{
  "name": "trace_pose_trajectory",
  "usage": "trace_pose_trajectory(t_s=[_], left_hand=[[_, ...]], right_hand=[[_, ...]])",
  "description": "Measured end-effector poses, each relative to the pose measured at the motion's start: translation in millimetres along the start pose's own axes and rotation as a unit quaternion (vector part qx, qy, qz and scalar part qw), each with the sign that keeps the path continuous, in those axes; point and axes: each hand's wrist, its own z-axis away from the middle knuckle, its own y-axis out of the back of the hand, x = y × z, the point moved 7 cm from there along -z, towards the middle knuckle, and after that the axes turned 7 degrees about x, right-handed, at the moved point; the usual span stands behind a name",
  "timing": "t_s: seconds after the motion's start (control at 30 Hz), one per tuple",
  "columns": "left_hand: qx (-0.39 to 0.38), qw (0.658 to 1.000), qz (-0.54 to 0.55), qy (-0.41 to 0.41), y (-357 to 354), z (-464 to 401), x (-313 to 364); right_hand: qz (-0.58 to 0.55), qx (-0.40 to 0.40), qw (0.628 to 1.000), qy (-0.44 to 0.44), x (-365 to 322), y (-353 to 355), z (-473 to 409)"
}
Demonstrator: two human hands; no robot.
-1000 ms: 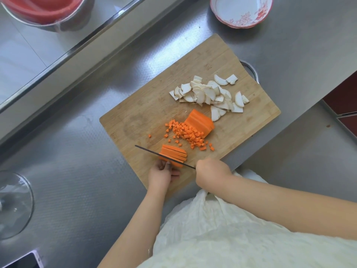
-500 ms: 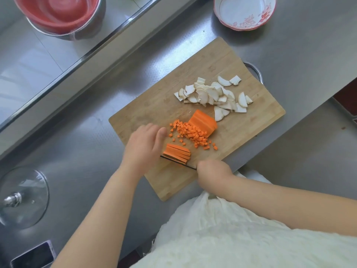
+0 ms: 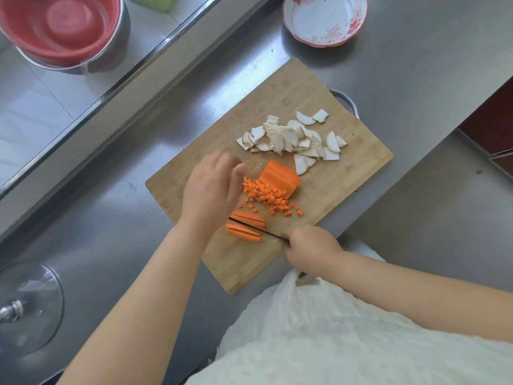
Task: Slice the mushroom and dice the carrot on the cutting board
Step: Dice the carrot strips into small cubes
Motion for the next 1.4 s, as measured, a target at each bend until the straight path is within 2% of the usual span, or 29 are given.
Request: trace_pose_trajectory(t_s=[0.03, 0.07, 0.1, 0.13, 0.23, 0.3, 0.37, 0.47, 0.63, 0.7, 0.83, 0.97, 1.03, 1.27, 1.4], left_hand=[[0.156, 0.987, 0.016, -0.036, 27, 13, -3], [0.246, 0.968, 0.026, -0.047, 40, 32, -10], [0.268, 0.961, 0.026, -0.054, 36, 50, -21], [0.239, 0.969, 0.014, -0.059, 22, 66, -32], [0.024, 0.994, -0.063, -0.091, -44, 97, -52], [-0.096, 0.983, -0.1, -0.124, -76, 107, -55], [-0.166, 0.97, -0.121, -0.134, -92, 109, -56], [-0.188, 0.968, -0.116, -0.119, -98, 102, -57], [-0.142, 0.973, -0.125, -0.132, -95, 101, -55], [-0.123, 0.979, -0.131, -0.094, -94, 108, -59], [-0.099, 0.983, -0.126, 0.094, -94, 137, -74], [-0.03, 0.946, -0.07, 0.316, -92, 164, -79], [0.011, 0.924, -0.029, 0.38, -94, 172, -74], [0.123, 0.915, 0.082, 0.375, -106, 167, -57], [0.148, 0.903, 0.103, 0.389, -110, 163, -58]], right_hand=[[-0.031, 0.005, 0.999, -0.012, 3, 1, 1], [-0.061, 0.011, 0.998, -0.024, 7, 2, 2], [-0.087, 0.015, 0.995, -0.036, 10, 3, 2], [-0.111, 0.02, 0.993, -0.047, 13, 5, 2], [-0.183, 0.043, 0.979, -0.074, 20, 12, 3], [-0.21, 0.068, 0.971, -0.087, 25, 17, 4], [-0.22, 0.085, 0.967, -0.1, 30, 21, 5], [-0.226, 0.09, 0.964, -0.107, 35, 23, 7], [-0.196, 0.093, 0.972, -0.088, 39, 24, 10], [-0.18, 0.088, 0.977, -0.076, 39, 22, 10], [-0.139, 0.071, 0.986, -0.063, 35, 16, 5], [-0.083, 0.05, 0.994, -0.054, 23, 12, -5], [-0.044, 0.039, 0.997, -0.048, 16, 9, -13], [0.021, 0.009, 0.999, -0.025, -4, 0, -30], [0.04, -0.002, 0.999, -0.02, -8, 0, -34]])
